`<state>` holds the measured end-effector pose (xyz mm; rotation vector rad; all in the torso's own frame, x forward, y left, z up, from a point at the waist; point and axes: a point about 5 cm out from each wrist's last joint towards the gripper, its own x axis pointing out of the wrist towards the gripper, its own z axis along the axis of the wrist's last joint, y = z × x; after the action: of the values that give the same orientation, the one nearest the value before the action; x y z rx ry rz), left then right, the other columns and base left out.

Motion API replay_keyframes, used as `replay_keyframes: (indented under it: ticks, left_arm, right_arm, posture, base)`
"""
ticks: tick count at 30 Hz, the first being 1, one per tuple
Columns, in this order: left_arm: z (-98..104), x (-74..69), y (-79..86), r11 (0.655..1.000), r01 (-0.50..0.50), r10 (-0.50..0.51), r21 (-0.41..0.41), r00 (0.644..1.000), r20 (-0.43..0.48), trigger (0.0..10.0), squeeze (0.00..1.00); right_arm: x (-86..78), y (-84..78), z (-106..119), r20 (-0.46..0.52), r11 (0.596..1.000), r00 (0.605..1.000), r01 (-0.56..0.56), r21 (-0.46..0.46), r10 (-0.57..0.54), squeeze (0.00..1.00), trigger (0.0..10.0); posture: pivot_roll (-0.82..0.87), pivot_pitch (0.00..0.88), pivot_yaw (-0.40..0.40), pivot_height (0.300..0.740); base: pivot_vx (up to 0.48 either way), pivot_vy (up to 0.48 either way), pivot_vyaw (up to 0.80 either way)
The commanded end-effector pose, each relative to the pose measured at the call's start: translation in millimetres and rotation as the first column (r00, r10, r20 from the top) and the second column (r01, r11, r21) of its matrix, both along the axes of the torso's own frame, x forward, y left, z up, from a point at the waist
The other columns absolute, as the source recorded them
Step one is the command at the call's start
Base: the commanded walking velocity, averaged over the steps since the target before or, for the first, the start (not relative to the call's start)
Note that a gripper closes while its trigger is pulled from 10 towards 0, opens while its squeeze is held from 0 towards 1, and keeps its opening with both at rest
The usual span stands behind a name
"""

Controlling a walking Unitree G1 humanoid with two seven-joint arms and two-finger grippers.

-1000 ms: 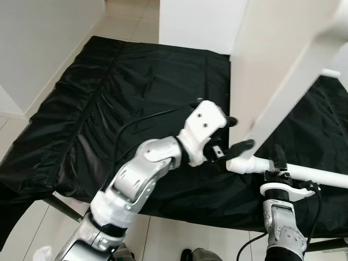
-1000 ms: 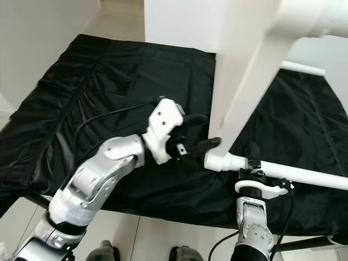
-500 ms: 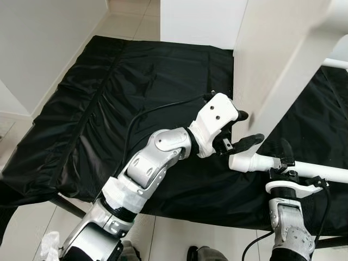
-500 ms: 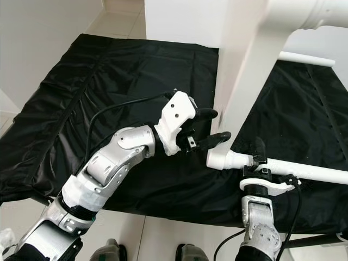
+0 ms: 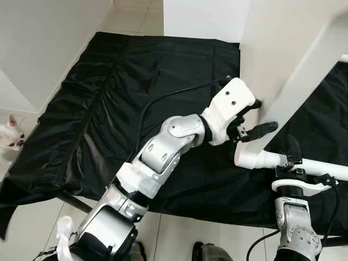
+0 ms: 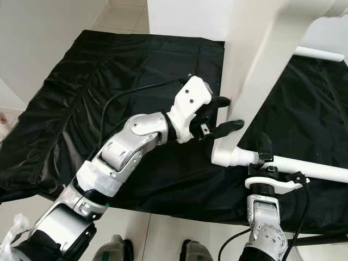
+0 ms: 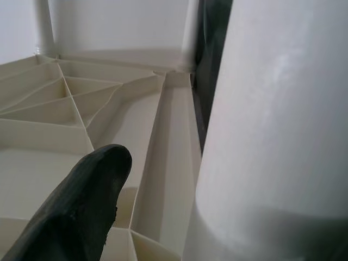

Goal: Building children table

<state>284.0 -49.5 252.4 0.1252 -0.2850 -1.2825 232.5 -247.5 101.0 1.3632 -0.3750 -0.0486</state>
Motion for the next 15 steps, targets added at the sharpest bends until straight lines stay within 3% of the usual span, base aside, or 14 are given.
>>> replay_keyframes:
  ticks: [1,3,4,6,7,11,15]
  left_arm:
    - [1,9.8,3.2,0.993,-0.121,0.121,-0.010,0.993,-0.005,10.0,0.00]
    - [2,12.6,0.8,0.990,-0.143,0.143,-0.010,0.990,0.007,10.0,0.00]
    - [2,13.8,0.2,0.989,-0.149,0.149,-0.009,0.989,0.011,10.0,0.00]
    - [2,13.8,0.2,0.989,-0.149,0.149,-0.009,0.989,0.011,10.0,0.00]
    - [4,15.9,-0.3,0.987,-0.159,0.159,-0.012,0.987,0.016,10.0,0.00]
    - [4,17.0,-0.7,0.987,-0.160,0.160,-0.014,0.987,0.016,10.0,0.00]
    - [6,19.7,-1.6,0.985,-0.169,0.169,-0.018,0.985,0.025,10.0,0.00]
  right_arm:
    - [-48.6,38.8,-52,-0.181,0.990,0.983,-0.010,0.141,0.035,0.95,10.0]
    - [-53.5,42.7,-47,-0.149,0.988,0.988,-0.028,0.152,0.051,0.92,10.0]
    - [-56.0,45.3,-44,-0.144,0.988,0.988,-0.039,0.146,0.060,0.79,10.0]
    - [-56.0,45.3,-44,-0.144,0.988,0.988,-0.039,0.146,0.060,0.79,10.0]
    - [-64.8,50.7,-38,-0.122,0.986,0.990,-0.052,0.156,0.071,0.71,10.0]
    - [-68.3,52.5,-35,-0.114,0.986,0.991,-0.055,0.158,0.074,0.71,10.0]
    - [-80.3,56.4,-26,-0.085,0.984,0.992,-0.075,0.164,0.089,0.63,10.0]
  posture:
    - [0.06,0.125,0.044,0.740]
    - [0.06,0.126,0.045,0.740]
    - [0.06,0.125,0.045,0.740]
    - [0.06,0.125,0.045,0.740]
    - [0.06,0.124,0.045,0.740]
    - [0.06,0.123,0.044,0.740]
    - [0.05,0.122,0.048,0.740]
  base:
    - [0.000,0.000,0.00]
    - [0.000,0.000,0.00]
    - [0.000,0.000,0.00]
    - [0.000,0.000,0.00]
    - [0.000,0.000,0.00]
    - [0.000,0.000,0.00]
    - [0.000,0.000,0.00]
